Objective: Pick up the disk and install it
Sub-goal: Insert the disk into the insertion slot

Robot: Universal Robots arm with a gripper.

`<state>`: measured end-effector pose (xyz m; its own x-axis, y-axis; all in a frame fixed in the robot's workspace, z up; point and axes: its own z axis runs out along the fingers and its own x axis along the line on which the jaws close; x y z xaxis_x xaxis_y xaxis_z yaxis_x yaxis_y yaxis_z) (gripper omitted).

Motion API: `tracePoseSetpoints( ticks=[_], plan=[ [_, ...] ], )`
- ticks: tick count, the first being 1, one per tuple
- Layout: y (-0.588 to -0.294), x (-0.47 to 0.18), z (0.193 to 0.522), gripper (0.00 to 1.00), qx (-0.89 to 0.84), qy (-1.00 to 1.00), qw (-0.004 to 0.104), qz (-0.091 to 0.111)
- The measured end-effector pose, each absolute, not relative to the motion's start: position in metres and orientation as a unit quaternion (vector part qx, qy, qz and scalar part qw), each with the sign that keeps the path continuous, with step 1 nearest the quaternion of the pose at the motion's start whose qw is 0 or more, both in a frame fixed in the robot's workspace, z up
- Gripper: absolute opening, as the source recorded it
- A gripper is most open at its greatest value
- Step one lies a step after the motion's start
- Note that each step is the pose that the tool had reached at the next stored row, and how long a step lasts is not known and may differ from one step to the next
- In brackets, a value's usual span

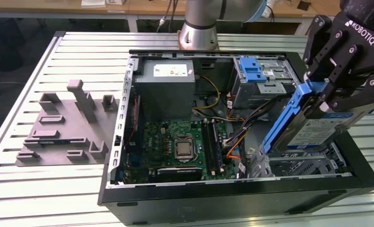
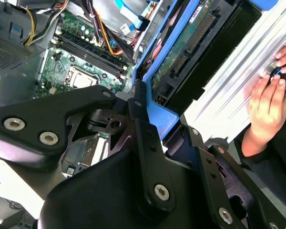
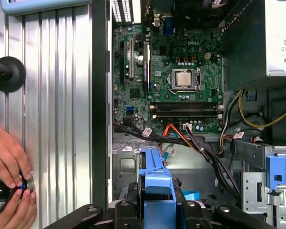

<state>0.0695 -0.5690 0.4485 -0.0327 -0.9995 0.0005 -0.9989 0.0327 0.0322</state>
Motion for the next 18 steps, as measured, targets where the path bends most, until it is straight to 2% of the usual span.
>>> tracePoseSetpoints(
  ticks=[18],
  plan=[
    [-0.5690, 0.0770, 0.4428, 0.36, 0.695, -0.719, 0.010, -0.013]
  ],
)
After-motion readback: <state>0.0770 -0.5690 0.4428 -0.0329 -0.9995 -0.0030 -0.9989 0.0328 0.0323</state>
